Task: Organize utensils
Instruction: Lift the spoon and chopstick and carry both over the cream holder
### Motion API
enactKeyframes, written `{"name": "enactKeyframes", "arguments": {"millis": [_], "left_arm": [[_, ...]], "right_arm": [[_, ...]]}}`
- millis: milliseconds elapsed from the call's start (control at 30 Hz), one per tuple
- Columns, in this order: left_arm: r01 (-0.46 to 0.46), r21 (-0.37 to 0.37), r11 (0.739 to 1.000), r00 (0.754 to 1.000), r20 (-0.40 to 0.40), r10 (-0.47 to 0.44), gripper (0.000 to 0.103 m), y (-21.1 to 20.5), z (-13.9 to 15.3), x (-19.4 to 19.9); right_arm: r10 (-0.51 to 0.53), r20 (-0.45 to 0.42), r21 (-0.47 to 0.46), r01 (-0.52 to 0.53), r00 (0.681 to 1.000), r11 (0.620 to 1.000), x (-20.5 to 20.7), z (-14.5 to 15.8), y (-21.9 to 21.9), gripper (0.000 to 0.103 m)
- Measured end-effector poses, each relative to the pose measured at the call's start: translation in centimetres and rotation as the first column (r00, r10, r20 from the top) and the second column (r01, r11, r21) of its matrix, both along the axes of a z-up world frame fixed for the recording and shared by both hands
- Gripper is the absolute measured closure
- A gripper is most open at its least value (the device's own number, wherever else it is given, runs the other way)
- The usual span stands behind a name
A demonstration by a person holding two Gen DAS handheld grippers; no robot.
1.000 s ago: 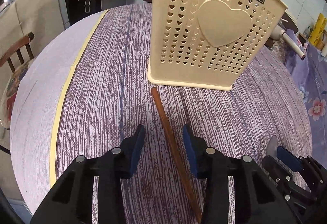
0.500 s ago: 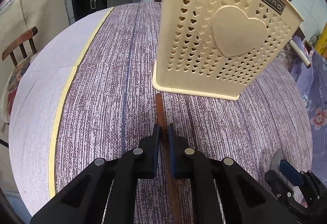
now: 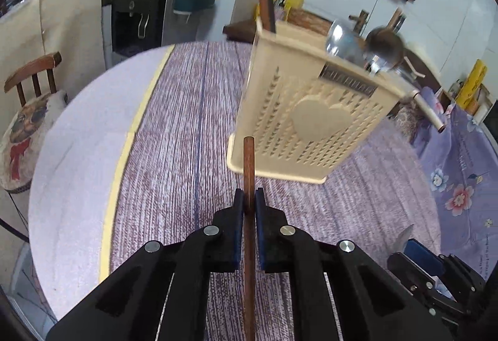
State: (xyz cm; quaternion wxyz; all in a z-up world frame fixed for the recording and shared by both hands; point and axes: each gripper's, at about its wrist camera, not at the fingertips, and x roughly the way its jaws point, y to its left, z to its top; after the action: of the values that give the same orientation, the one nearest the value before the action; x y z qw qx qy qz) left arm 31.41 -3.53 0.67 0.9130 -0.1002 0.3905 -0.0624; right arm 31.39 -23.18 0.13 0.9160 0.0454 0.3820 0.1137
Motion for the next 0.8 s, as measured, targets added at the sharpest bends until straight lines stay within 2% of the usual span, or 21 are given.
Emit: {"name": "enactKeyframes", "arguments": {"millis": [167,267,300,333,367,467,633,733,767,800], "left_arm": [[0.016,-0.018,1.0,0.995,0.095,-0.014,0.095,0.4,3.7,-1.5],[0.019,-0.004,1.0,0.989,0.146,-0.019,0.095,0.3,5.4,-2.4],[0.022,0.0,1.0,0.987,0.16,-0.022,0.095,0.4,5.9,-2.6],[0.027,-0.001,1.0,0.985,0.169,-0.026,0.095,0.5,6.3,-2.8],[0.029,-0.001,1.0,0.984,0.176,-0.028,0.095,0.5,6.5,-2.9],[0.031,0.016,0.999,0.979,0.201,-0.034,0.095,0.4,7.1,-3.2],[0.033,0.025,0.999,0.979,0.2,-0.037,0.095,0.3,6.7,-3.3],[0.03,0.019,0.999,0.979,0.199,-0.034,0.095,0.4,6.7,-3.3],[0.033,0.015,0.999,0.98,0.197,-0.035,0.095,0.5,6.7,-3.2],[0.034,0.014,0.999,0.98,0.198,-0.036,0.095,0.5,6.7,-3.3]], "right_arm": [[0.03,0.041,-0.002,-0.03,0.999,1.0,-0.7,2.4,0.4,0.067],[0.048,0.064,0.0,-0.048,0.997,0.999,-1.0,3.7,0.6,0.067],[0.054,0.068,0.002,-0.054,0.996,0.999,-1.1,4.0,0.7,0.075],[0.061,0.07,0.005,-0.061,0.996,0.998,-1.1,4.2,0.7,0.094],[0.078,0.066,0.018,-0.079,0.995,0.997,-1.1,4.5,0.8,0.099],[0.089,0.065,0.016,-0.09,0.994,0.996,-0.9,4.8,1.0,0.099],[0.078,0.056,0.012,-0.079,0.995,0.997,-0.4,4.2,0.9,0.099],[0.043,0.047,-0.025,-0.042,0.998,0.999,0.2,3.5,0.3,0.089],[0.023,0.044,-0.043,-0.021,0.999,0.999,0.5,3.1,-0.1,0.066],[-0.009,0.044,-0.061,0.012,0.999,0.998,0.7,2.7,-0.6,0.039]]}}
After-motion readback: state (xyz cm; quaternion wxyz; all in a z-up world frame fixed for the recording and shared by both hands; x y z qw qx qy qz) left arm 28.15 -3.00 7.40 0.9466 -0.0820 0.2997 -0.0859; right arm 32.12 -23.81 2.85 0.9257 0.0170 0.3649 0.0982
